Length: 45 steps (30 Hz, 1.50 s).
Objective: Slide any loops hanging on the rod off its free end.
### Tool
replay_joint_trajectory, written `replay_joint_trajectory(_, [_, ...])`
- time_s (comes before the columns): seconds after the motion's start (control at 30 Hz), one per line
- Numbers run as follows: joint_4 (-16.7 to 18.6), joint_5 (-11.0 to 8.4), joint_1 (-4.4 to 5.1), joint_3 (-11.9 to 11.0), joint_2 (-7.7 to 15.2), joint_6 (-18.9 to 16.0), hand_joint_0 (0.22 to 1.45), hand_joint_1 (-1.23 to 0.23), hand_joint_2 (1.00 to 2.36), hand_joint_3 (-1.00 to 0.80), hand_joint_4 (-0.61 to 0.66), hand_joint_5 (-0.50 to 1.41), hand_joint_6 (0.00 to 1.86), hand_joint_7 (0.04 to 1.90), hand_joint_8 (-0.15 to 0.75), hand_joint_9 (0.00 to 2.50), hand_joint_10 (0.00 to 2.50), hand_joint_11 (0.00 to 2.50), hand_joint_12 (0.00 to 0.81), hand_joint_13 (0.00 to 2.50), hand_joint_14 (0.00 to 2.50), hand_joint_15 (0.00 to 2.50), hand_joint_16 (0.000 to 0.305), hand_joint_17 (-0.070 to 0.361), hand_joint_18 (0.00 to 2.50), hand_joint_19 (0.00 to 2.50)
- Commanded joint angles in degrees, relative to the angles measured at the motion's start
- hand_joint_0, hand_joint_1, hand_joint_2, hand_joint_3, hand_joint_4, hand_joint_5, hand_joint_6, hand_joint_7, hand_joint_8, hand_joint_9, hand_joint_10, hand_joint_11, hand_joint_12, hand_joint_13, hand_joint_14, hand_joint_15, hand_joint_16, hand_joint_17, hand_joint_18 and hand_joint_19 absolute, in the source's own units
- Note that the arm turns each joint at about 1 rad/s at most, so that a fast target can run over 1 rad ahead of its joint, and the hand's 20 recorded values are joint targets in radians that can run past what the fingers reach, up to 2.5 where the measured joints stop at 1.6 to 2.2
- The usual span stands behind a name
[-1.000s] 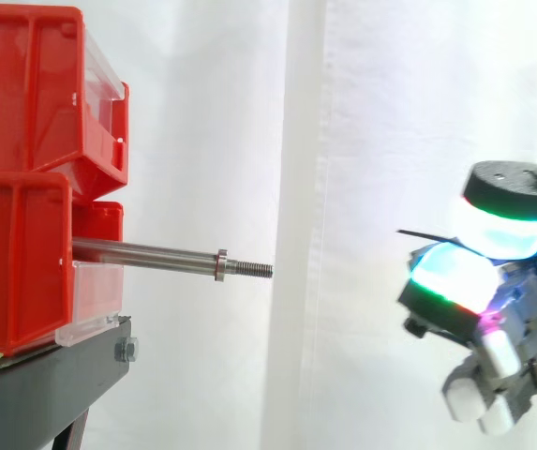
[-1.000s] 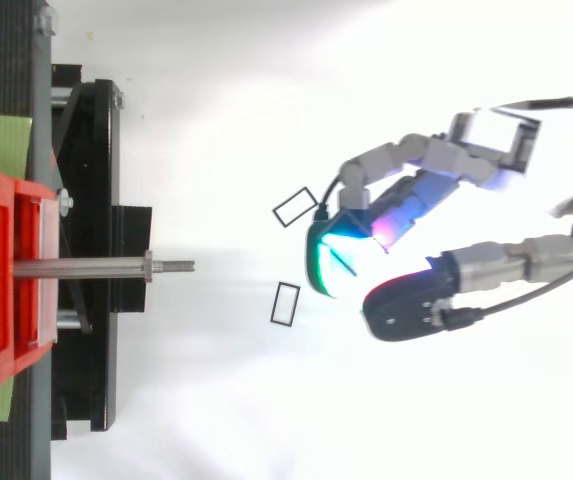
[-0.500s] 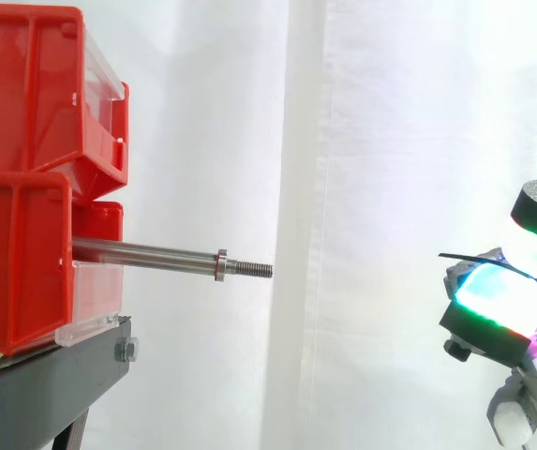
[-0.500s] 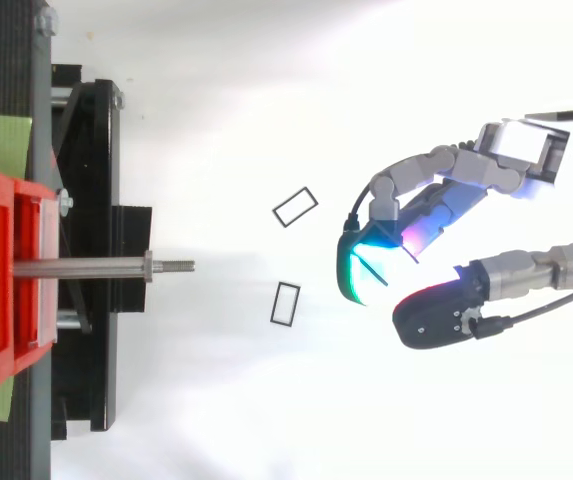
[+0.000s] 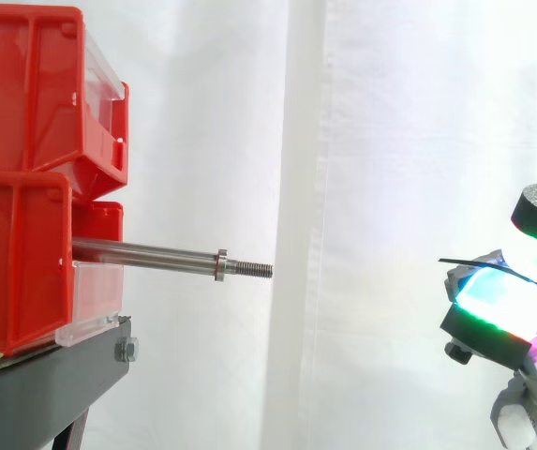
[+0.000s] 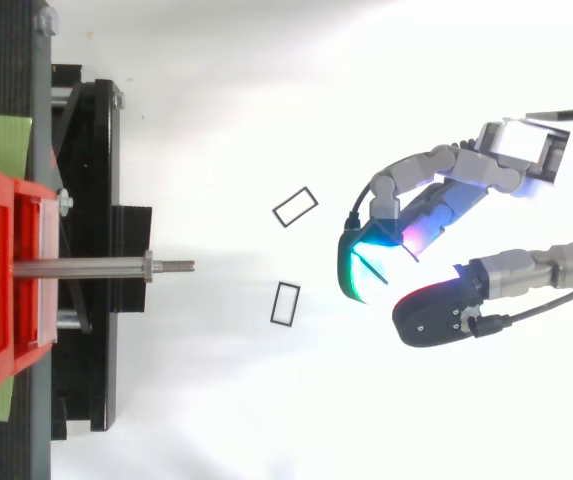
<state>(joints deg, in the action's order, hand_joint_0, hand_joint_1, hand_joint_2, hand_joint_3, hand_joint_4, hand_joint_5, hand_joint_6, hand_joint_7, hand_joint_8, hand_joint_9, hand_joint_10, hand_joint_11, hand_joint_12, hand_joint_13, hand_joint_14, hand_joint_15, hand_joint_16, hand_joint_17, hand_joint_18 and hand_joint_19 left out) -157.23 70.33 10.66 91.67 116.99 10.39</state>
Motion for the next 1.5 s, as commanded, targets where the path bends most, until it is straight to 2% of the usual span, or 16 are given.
replay_joint_trajectory(0.0, [-0.01, -0.02, 0.07, 0.00, 0.00, 0.07, 0.65, -0.75, 1.02, -0.04, -0.05, -0.15, 0.93, 1.29, 0.310, 1.03, 0.02, 0.53, 0.333, 0.85, 0.01, 0.28, 0.043, 0.098, 0.76, 0.37])
replay_joint_trajectory(0.43, [-0.01, -0.02, -0.02, 0.00, 0.00, 0.07, 0.65, -0.76, 1.02, -0.02, -0.06, -0.14, 0.93, 1.31, 0.317, 1.05, 0.02, 0.54, 0.344, 0.83, 0.01, 0.27, 0.044, 0.099, 0.76, 0.36])
replay_joint_trajectory(1.47, [-0.01, -0.02, -0.02, 0.00, 0.00, 0.07, 0.65, -0.74, 1.02, -0.06, -0.02, -0.15, 0.92, 1.33, 0.319, 1.04, 0.02, 0.53, 0.341, 0.84, 0.01, 0.29, 0.044, 0.099, 0.76, 0.38])
